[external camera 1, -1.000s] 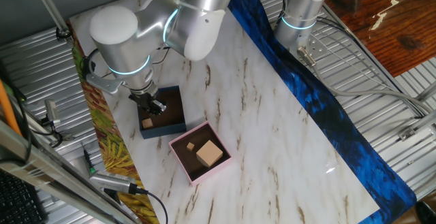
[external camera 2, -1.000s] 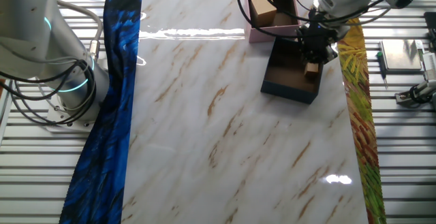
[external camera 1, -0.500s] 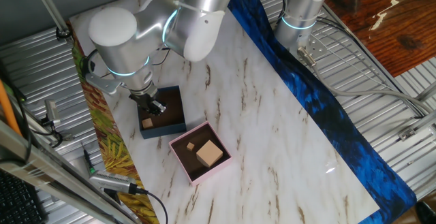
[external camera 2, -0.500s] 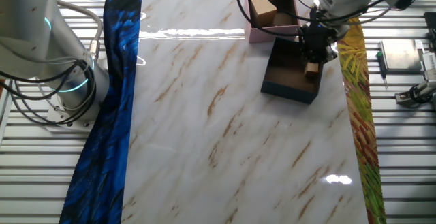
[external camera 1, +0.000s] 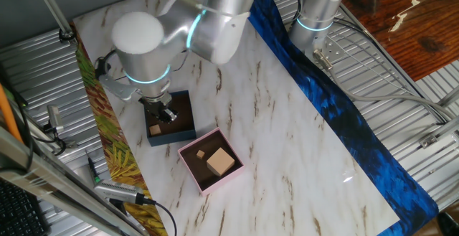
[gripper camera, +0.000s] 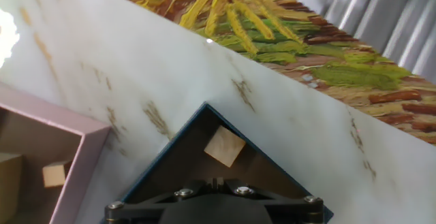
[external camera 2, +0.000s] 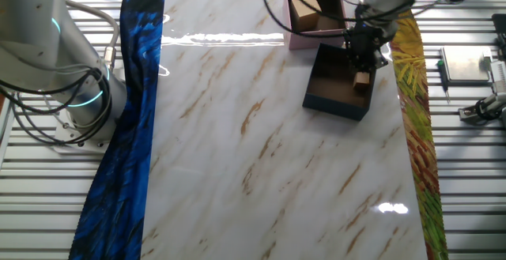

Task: Move an object from one box to another

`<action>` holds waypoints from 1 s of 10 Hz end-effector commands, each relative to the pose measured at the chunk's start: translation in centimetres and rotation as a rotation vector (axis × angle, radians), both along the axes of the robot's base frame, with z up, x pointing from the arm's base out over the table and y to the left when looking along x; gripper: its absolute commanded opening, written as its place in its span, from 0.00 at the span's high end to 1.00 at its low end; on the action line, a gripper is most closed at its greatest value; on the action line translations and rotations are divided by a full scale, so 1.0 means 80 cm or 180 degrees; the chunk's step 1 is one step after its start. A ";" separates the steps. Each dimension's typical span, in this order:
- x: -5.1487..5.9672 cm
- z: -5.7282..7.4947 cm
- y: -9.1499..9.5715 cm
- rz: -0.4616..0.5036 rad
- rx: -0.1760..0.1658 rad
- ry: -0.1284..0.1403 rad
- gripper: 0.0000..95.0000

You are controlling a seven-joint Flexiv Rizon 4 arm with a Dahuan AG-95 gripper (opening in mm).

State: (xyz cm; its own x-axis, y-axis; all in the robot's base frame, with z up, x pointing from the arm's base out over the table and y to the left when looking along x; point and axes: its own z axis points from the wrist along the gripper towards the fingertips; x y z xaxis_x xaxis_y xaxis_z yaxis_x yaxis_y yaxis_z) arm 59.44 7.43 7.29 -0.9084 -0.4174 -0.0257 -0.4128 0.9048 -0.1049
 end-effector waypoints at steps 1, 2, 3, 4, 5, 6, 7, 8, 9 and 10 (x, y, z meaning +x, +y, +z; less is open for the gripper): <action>0.001 0.000 -0.001 -0.0074 -0.0037 -0.0201 1.00; 0.001 0.000 -0.001 -0.0094 -0.0026 -0.0227 1.00; 0.001 0.000 -0.001 -0.0067 -0.0014 -0.0201 1.00; 0.001 0.000 -0.001 -0.0018 0.0054 -0.0168 1.00; 0.001 0.000 -0.001 0.0030 0.0134 -0.0107 1.00; 0.001 0.000 -0.001 0.0103 0.0150 -0.0046 1.00; 0.001 0.000 -0.001 0.0156 0.0156 -0.0013 1.00; 0.001 0.000 -0.001 0.0175 0.0168 0.0004 1.00; 0.001 0.000 -0.001 0.0195 0.0236 0.0040 1.00; 0.001 0.000 -0.001 0.0207 0.0279 0.0076 1.00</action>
